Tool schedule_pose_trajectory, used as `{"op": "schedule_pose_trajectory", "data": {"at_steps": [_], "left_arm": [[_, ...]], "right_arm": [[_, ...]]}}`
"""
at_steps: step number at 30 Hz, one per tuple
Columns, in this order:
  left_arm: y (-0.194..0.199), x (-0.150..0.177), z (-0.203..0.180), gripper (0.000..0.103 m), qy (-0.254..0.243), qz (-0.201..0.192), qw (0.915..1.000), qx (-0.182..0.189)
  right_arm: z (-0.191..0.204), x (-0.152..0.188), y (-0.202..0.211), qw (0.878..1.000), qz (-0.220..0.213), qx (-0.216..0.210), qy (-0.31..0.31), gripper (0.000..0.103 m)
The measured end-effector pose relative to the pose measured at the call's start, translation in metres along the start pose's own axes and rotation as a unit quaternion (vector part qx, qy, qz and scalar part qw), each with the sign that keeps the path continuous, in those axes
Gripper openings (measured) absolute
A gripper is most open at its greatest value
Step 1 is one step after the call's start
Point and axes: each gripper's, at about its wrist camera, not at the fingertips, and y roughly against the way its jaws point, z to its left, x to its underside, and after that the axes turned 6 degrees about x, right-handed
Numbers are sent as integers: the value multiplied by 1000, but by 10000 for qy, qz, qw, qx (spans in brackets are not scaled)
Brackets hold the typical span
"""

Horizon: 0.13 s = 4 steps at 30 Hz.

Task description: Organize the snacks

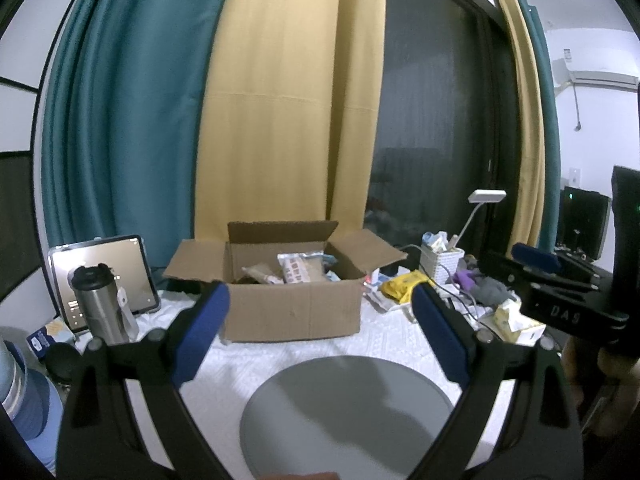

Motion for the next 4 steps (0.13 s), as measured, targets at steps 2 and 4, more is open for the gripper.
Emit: {"op": "schedule_pose_trajectory", "data": {"at_steps": [2,4], "left_arm": [[-5,-2,1,93,28,48,10000,40],[-14,-4,3,93,104,147,9997,157]], "right_arm": [[-1,-1,-6,10000,29,-17,4,72],[-2,-2,-11,10000,64,-25,5,72]]}}
